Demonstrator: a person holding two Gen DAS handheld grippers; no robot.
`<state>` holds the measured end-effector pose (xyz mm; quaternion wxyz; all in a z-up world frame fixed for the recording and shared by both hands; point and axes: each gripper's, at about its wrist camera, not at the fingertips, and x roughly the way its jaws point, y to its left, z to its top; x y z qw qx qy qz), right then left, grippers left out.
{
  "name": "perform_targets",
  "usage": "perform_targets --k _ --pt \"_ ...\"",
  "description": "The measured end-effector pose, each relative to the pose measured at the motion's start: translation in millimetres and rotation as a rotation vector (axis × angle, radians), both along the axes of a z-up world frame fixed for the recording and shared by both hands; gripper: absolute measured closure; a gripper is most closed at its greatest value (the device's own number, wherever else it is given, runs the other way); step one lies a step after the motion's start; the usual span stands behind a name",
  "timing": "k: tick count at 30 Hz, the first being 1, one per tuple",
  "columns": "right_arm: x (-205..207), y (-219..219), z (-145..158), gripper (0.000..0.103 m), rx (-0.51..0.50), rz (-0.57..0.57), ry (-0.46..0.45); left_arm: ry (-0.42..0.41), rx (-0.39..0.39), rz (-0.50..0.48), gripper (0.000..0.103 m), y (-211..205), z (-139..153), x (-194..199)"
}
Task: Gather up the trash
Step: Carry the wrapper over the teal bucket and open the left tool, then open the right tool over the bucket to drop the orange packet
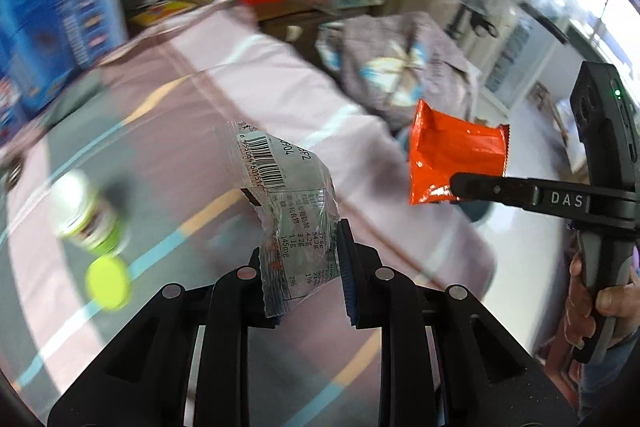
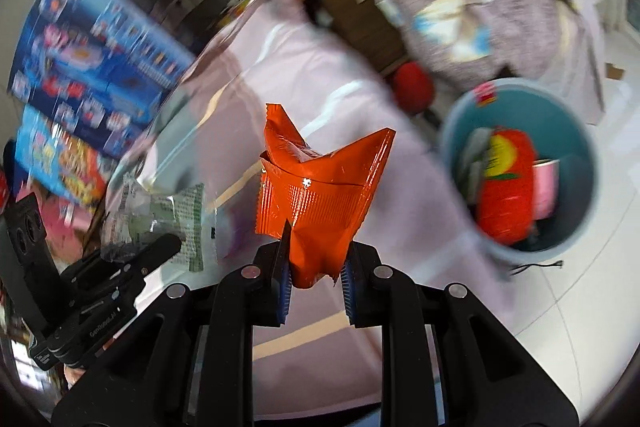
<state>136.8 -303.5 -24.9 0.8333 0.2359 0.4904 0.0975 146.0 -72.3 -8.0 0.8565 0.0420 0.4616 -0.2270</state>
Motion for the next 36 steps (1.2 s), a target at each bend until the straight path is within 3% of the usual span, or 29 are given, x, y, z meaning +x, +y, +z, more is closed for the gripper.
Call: perform_targets --k 9,21,22,25,32,36 --pt "-14 -126 -11 0.083 -0.007 -0.232 0.006 0.038 0.012 -0.187 0.080 -119 -10 20" --pt "-5 -179 -48 0.083 -0.004 -0.290 0.104 0.151 0.055 -0.292 0.076 -218 -56 53" --pt "-6 -181 -48 0.083 -0.005 -0.292 0.108 0.161 0.057 -0.293 0.074 -224 -60 57" --pt "-2 -187 -52 0.083 -0.014 -0.292 0.120 0.160 0.065 -0.287 0.053 -234 -65 61" --pt "5 -191 -60 0.083 -0.015 -0.288 0.140 0.171 0.074 -0.261 0.024 -234 -74 67" --pt "12 -189 -63 0.081 -0.015 -0.280 0.148 0.168 0.069 -0.243 0.016 -227 -74 68"
